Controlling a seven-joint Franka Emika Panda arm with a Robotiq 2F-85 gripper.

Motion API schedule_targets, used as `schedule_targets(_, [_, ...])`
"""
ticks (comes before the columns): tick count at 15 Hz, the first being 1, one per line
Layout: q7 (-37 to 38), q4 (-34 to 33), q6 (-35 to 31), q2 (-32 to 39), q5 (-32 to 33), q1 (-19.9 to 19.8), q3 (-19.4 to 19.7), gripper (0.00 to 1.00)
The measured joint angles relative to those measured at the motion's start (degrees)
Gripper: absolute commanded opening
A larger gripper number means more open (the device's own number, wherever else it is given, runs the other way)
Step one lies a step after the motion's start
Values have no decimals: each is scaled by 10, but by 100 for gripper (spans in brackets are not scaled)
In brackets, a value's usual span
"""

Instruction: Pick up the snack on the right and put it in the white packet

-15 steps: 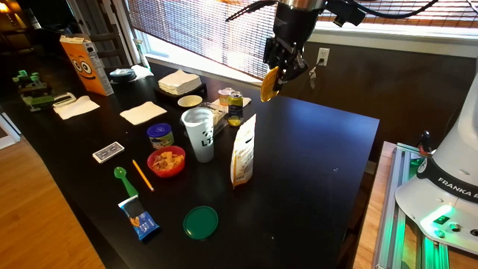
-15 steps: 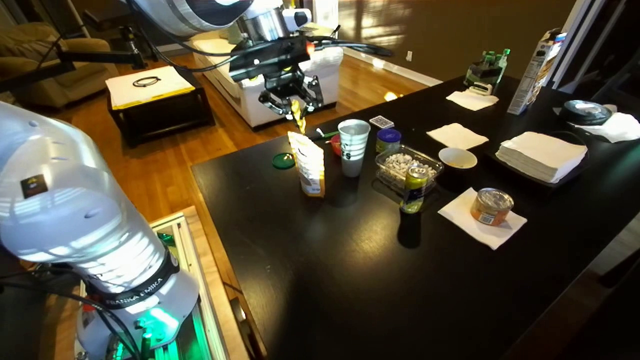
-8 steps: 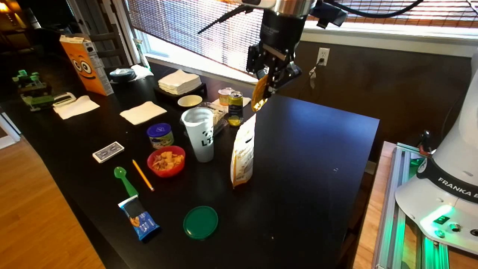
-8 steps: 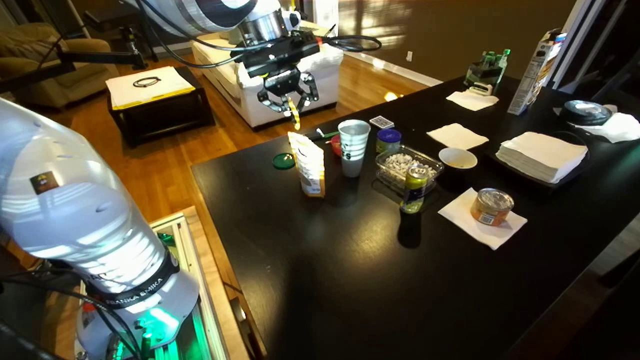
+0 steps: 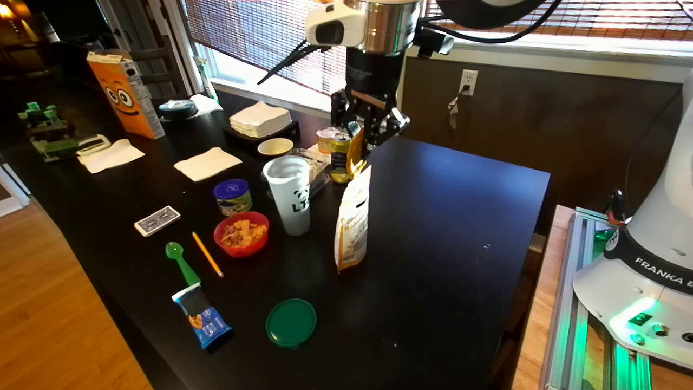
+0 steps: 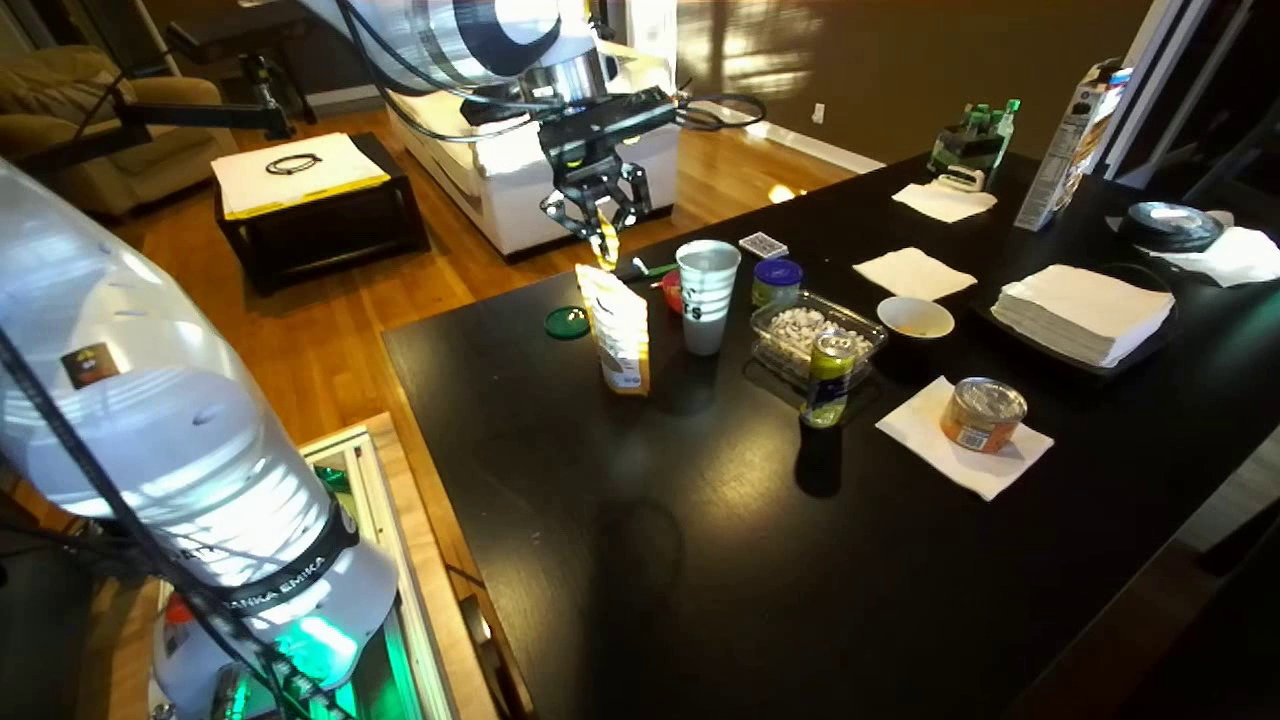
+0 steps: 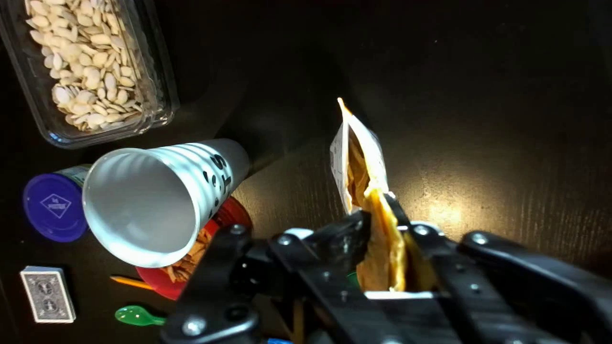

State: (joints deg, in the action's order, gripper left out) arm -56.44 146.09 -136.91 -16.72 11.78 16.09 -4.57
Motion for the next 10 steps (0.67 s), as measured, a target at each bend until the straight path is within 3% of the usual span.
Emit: schedule_targets(10, [-58,-25,2,47,0,-7,0,3])
